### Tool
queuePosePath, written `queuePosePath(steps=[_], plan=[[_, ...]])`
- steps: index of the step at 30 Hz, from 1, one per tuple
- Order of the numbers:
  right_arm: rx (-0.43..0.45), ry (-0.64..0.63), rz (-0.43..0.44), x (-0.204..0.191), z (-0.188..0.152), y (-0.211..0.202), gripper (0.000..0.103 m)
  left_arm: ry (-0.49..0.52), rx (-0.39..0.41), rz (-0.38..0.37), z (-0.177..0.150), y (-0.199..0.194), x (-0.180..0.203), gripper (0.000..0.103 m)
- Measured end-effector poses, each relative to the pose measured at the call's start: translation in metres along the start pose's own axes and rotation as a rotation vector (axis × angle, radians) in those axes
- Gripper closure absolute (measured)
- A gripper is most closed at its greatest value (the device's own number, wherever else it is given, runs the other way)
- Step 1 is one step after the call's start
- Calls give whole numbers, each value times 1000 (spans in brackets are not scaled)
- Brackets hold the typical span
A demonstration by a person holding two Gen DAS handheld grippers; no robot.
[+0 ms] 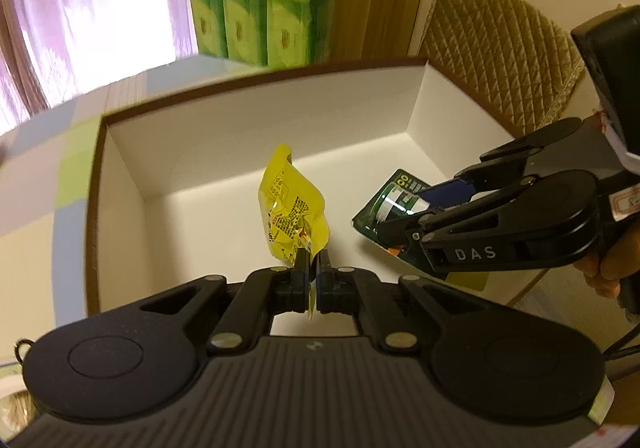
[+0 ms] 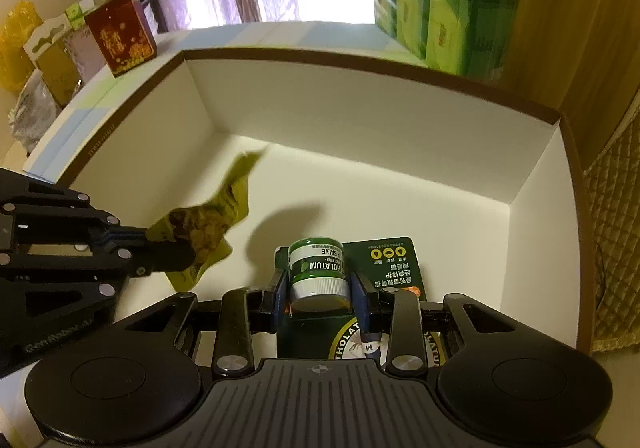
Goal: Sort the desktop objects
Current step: 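Open the right gripper dropping the jar card while the left gripper releases the pouch into the box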
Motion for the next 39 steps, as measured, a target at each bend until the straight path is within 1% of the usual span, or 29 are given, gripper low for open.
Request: queuePosePath(steps=[5, 7, 9, 10, 11, 13, 16, 18, 19, 20, 21, 23, 25, 27, 28, 30, 32, 35, 39], plan=[[-15, 1, 4, 2, 0, 4, 72, -7, -35, -13, -3, 8, 2, 102], [-19, -4, 18, 0, 0, 4, 68, -7, -41, -22, -3, 9, 4, 101], [-7, -9, 8, -1, 0, 1, 27, -8, -50, -30, -4, 8, 5, 98], [9, -19, -19, 0, 0, -1, 23, -9, -53, -33, -5, 8, 5, 93], [16, -27, -25, -1, 0, -3, 20, -12, -55, -34, -6, 7, 5, 93], [11, -15, -1, 0, -2, -5, 20, -21, -54, -32, -8, 3, 5, 89], [10, -3, 15, 0, -7, -11, 15, -48, -65, -29, -12, -3, 2, 82], [18, -12, 11, -3, -10, -15, 11, -64, -68, -28, -15, -10, 1, 75], [20, -13, 13, -4, -11, -18, 10, -70, -71, -24, -17, -13, 0, 68], [25, -12, 16, -5, -13, -20, 9, -75, -72, -19, -18, -17, 0, 64], [30, -11, 18, -7, -15, -23, 8, -78, -70, -15, -19, -20, 0, 63], [42, -12, 15, -9, -17, -29, 7, -83, -67, -8, -20, -28, 1, 57], [60, -20, 4, -12, -19, -35, 6, -89, -57, -2, -20, -35, 2, 54], [79, -28, -6, -15, -21, -42, 5, -91, -45, 7, -19, -43, 3, 47], [89, -31, -8, -16, -22, -45, 4, -89, -37, 16, -19, -47, 4, 40], [112, -36, -13, -20, -24, -53, 3, -81, -16, 32, -18, -56, 7, 39], [135, -41, -18, -23, -26, -60, 2, -81, 2, 43, -18, -65, 9, 34], [159, -50, -28, -27, -30, -67, 2, -93, 31, 61, -20, -80, 10, 27], [182, -55, -26, -31, -36, -77, 2, -117, 60, 83, -26, -98, 10, 22]])
Point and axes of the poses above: each gripper's, at about its wrist camera, not at the fingertips, and y roughly the way its jaws point, x to its right, z to its top, the point moved 6 cm from there along y, roughly the way its jaws point, and after that the axes turned 8 degrees about y, right-handed, at the moved point
